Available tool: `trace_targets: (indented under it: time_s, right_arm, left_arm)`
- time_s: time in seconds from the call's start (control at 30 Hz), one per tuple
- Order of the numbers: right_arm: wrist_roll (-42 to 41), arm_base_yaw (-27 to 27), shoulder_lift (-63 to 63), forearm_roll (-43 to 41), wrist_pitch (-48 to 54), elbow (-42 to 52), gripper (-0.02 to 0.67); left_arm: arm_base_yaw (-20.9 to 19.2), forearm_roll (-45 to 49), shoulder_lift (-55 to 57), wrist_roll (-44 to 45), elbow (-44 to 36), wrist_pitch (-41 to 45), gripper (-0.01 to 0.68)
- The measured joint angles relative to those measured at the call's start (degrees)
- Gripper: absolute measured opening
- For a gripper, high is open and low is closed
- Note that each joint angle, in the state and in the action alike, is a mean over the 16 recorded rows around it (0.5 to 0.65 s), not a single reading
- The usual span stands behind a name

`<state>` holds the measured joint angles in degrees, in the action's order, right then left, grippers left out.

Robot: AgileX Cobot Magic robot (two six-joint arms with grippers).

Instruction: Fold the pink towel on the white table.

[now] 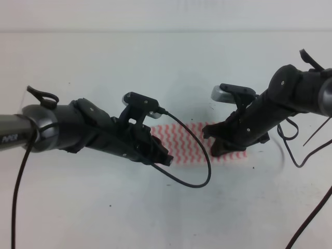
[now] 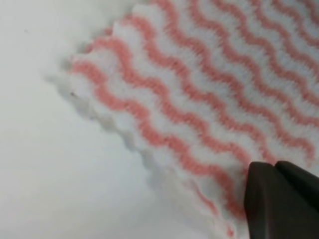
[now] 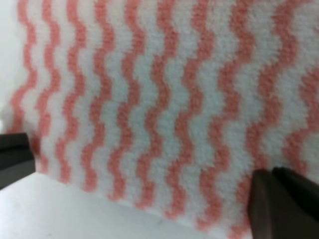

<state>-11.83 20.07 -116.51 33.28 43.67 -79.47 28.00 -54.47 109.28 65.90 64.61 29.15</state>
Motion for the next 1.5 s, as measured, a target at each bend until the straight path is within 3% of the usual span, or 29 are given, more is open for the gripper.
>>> trace_targets:
  time_s: [0.6,0.97,1.17,1.5]
  right_arm:
    - [-0.1,0.0,0.0,0.0,0.1,0.0,-0.018]
    - [0.0,0.0,1.0,0.1,-0.5,0.0,-0.018]
    - [0.1,0.0,3.7,-0.4,-2.0,0.0,-0.018]
    - [1.8,-0.1,9.9,-3.3,-5.8,2.1,-0.018]
  left_arm:
    - [0.0,2.1,-0.6,-0.4,0.0,-1.4,-0.005]
    - [-0.3,1.3,-5.1,-0.4,0.0,-6.9,-0.005]
    - [-1.3,-3.6,-5.1,2.1,0.0,-7.7,-0.005]
    - [-4.3,-18.1,-3.9,11.6,0.0,0.0,-0.005]
